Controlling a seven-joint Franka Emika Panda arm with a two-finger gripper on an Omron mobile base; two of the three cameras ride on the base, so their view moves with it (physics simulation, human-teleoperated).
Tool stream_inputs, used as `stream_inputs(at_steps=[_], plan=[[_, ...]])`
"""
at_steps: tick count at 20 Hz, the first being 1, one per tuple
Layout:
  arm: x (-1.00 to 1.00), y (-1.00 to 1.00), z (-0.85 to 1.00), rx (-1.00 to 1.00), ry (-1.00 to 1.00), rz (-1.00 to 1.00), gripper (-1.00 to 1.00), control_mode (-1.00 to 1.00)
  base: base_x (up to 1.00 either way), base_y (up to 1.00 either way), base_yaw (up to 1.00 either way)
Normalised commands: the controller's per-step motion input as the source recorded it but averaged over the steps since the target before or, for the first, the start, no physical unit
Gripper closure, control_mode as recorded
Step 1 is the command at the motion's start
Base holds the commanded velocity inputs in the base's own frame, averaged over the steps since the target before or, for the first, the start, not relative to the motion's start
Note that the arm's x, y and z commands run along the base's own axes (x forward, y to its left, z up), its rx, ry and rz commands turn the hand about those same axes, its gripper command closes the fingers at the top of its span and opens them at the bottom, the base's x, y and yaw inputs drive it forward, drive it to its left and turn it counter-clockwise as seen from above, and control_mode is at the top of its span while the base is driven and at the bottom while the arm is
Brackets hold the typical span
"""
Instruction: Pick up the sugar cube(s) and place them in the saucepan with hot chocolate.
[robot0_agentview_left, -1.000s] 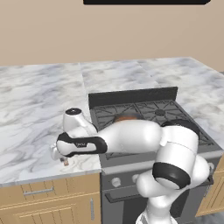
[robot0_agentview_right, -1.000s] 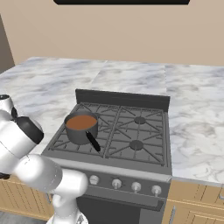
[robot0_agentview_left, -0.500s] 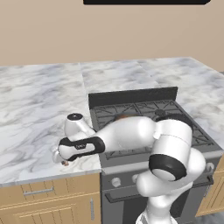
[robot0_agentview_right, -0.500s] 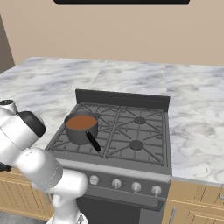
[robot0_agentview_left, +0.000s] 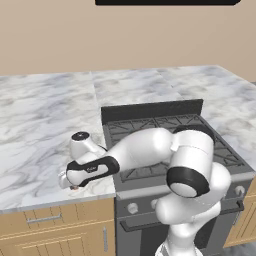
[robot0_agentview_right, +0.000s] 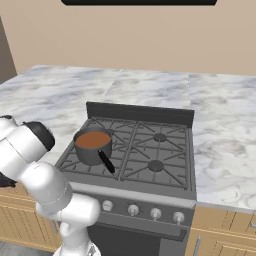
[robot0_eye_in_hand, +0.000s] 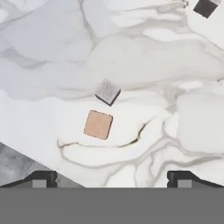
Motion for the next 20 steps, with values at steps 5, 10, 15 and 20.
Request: stream_inputs(at_steps=[5,10,15,20], plan=[[0.11,0.12,-0.01,-0.05,0.02,0.0,-1.0,-1.0,0.0,0.0,0.0],[0.01,0.11,-0.06,0.0,0.01,0.0,-1.0,-1.0,0.0,0.0,0.0],[0.0,0.0,-0.01,0.0,0.0,0.0,-1.0,-1.0,0.0,0.0,0.0],[0.0,0.0,-0.19,0.0,0.0,-0.02,-1.0,-1.0,0.0,0.0,0.0]])
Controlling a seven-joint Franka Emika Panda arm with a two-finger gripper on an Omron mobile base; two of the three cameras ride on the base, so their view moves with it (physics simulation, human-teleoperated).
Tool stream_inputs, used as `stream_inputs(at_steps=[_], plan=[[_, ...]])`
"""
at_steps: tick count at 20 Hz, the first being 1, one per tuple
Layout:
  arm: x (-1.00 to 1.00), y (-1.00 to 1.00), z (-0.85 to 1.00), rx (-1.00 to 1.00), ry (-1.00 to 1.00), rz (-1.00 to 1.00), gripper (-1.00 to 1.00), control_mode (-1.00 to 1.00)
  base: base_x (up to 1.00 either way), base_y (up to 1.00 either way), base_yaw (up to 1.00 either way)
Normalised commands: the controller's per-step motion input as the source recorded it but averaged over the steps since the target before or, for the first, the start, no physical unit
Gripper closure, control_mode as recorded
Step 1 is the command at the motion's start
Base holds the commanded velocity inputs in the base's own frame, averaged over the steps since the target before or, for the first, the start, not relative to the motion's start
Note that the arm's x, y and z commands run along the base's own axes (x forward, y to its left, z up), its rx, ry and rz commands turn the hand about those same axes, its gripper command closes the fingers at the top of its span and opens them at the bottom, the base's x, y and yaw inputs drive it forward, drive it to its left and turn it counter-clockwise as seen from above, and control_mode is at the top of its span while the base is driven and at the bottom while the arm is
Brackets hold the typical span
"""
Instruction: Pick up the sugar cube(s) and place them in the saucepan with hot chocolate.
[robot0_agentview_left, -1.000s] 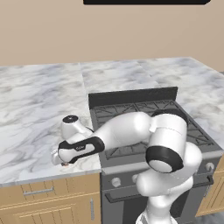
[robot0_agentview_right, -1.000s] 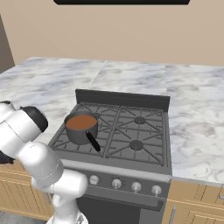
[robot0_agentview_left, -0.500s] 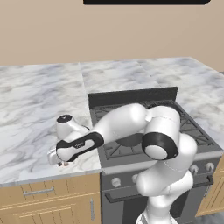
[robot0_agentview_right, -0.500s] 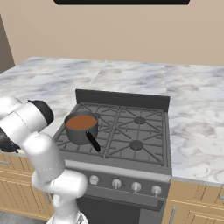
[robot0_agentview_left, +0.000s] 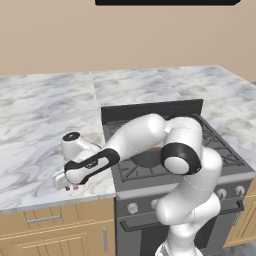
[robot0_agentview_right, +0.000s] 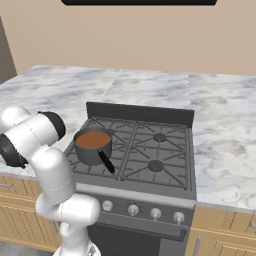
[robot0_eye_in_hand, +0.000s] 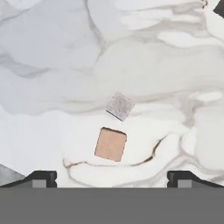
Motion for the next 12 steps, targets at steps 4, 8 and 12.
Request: stream_inputs(at_steps=[4,8,12], plan=[[0.0,-0.05,-0.23,0.0,0.0,-0.05,-1.0,-1.0,0.0,0.0,0.0],[0.0,0.0,-0.14,0.0,-0.01,-0.03,-1.0,-1.0,0.0,0.0,0.0],[0.0,0.0,-0.01,0.0,0.0,-0.02,-1.0,-1.0,0.0,0.0,0.0]])
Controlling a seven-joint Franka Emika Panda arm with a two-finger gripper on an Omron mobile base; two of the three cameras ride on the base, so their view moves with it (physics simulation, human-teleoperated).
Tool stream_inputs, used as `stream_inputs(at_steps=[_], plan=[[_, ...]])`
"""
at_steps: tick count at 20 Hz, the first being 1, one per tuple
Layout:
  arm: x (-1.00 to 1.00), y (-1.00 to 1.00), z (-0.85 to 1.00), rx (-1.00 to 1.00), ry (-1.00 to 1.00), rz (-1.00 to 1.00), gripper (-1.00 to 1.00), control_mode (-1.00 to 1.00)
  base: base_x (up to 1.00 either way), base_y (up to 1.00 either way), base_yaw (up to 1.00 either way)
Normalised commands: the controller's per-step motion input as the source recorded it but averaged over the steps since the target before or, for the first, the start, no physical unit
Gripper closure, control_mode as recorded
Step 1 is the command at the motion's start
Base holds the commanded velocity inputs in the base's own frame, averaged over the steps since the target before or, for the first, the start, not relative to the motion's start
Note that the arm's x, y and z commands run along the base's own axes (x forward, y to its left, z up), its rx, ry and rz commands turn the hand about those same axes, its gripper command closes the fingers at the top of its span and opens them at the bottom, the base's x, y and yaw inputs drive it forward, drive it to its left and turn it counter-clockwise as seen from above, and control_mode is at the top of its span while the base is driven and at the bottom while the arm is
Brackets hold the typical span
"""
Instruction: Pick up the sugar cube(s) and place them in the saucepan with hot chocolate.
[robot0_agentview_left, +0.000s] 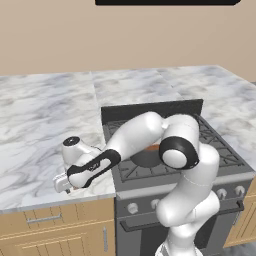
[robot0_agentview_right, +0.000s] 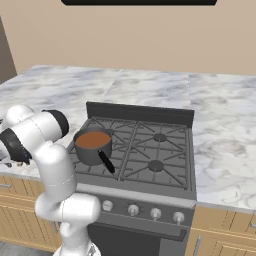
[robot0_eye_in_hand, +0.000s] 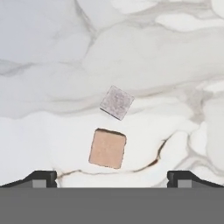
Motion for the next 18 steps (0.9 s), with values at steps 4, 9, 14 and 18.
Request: stream_inputs(at_steps=[4,9,14,18], plan=[[0.0,0.0,0.0,0.0,0.0,-0.01,-1.0,-1.0,0.0,0.0,0.0],[0.01,0.0,-0.02,0.0,0.0,0.0,-1.0,-1.0,0.0,0.0,0.0],[0.21,0.0,0.0,0.0,0.0,0.0,-1.0,-1.0,0.0,0.0,0.0],[0.25,0.0,0.0,0.0,0.0,-0.01,-1.0,-1.0,0.0,0.0,0.0]])
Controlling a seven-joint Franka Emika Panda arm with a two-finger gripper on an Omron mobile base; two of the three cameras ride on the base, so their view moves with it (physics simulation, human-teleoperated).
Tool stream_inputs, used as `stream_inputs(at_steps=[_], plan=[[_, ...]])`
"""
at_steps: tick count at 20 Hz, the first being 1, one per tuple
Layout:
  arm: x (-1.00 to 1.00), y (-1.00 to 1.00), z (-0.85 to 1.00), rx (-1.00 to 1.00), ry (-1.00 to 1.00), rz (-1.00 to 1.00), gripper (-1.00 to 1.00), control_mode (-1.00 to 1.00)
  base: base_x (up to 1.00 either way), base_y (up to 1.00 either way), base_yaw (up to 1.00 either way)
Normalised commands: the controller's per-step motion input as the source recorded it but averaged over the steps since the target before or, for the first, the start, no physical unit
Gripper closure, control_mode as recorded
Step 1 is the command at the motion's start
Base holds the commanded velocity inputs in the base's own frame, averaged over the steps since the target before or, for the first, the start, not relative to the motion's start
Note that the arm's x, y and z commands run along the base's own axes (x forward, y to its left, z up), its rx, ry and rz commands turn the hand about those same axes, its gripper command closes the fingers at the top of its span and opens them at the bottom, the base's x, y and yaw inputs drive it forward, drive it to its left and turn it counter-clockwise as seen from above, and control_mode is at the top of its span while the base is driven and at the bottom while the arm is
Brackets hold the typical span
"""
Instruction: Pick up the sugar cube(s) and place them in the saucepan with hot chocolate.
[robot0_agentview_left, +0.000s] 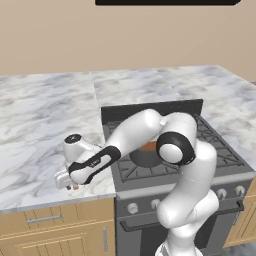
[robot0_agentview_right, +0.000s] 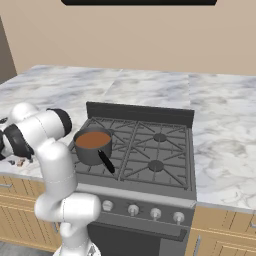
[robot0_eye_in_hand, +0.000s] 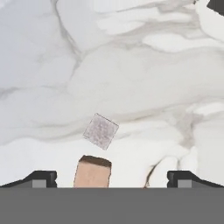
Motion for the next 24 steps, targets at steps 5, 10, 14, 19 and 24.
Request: stream_inputs(at_steps=[5,10,14,19,24], plan=[[0.08,0.05,-0.12,0.0,0.0,0.0,-1.0,-1.0,0.0,0.0,0.0],[0.0,0.1,-0.22,0.0,0.0,0.0,-1.0,-1.0,0.0,0.0,0.0],[-0.09,0.04,-0.16,0.0,0.0,0.0,-1.0,-1.0,0.0,0.0,0.0],[-0.02,0.05,-0.02,0.0,0.0,0.0,-1.0,-1.0,0.0,0.0,0.0],[-0.15,0.01,-0.01,0.0,0.0,0.0,-1.0,-1.0,0.0,0.0,0.0]])
